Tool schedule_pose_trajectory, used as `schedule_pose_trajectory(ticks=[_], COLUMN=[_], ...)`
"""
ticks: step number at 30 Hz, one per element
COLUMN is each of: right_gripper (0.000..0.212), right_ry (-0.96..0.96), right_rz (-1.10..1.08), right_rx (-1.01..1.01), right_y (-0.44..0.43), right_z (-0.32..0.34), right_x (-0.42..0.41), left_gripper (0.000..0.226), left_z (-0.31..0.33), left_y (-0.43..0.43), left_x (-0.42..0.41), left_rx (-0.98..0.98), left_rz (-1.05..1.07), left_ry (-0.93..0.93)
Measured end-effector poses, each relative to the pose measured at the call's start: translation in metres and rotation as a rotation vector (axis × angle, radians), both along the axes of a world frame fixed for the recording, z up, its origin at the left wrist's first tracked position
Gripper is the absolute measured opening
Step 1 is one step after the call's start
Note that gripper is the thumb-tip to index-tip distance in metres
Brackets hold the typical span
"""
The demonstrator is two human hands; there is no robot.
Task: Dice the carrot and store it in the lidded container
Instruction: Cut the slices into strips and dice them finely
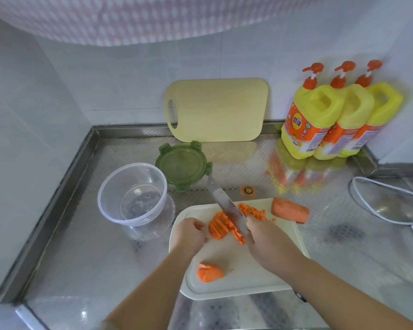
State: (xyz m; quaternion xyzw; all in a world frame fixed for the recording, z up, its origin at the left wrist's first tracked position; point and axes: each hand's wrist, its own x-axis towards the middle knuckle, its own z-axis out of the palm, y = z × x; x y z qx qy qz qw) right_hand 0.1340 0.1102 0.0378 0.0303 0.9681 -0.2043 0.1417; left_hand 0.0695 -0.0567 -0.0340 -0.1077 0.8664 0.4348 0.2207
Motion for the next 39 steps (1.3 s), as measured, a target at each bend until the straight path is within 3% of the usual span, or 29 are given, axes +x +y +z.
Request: schedule_pose_trajectory(ticks=[3, 6, 10, 14, 23, 30, 32, 35, 39], right_gripper=[0.021, 0.005, 0.015, 0.008, 0.012, 0.014, 0.013, 0.015, 0.045], right_ry=[0.003, 0.001, -0.016, -0.004, 0.038, 0.093, 0.114, 0.15, 0.215], right_rz=[0.009, 0.004, -0.022, -0.045, -0.041, 0.035, 0.078, 0.206, 0.41], right_rx=[0.063, 0.063, 0.035, -0.002, -0.01, 0.031, 0.057, 0.174, 0.414], right_y=[0.003, 0.005, 0.013, 0.019, 0.019, 0.019, 0.022, 0.03, 0.043], right_z=[0.003, 0.003, 0.001, -0.002, -0.004, -0.015, -0.015, -0.007, -0.009], right_x=[0.001, 0.0, 0.003, 0.009, 0.009, 0.004, 0.004, 0.003, 0.004], left_gripper=[0.045, 0.062, 0.057, 0.049, 0.051, 0.051, 0.051, 0.054, 0.021], left_z=[0.011, 0.026, 0.029, 0.032, 0.034, 0.017, 0.013, 0.014, 0.028], left_y=[-0.009, -0.001, 0.012, 0.021, 0.027, 0.011, 0.007, -0.011, -0.054], left_x=[-0.016, -0.027, -0.035, -0.039, -0.042, -0.022, -0.014, -0.013, -0.035], left_rx=[-0.382, -0.687, -0.835, -0.852, -0.874, -0.867, -0.797, -0.528, -0.122], left_rz=[-0.562, -1.085, -1.251, -1.279, -1.293, -1.013, -0.92, -0.736, -0.472], left_ry=[0.285, 0.447, 0.502, 0.483, 0.476, 0.41, 0.374, 0.244, 0.083])
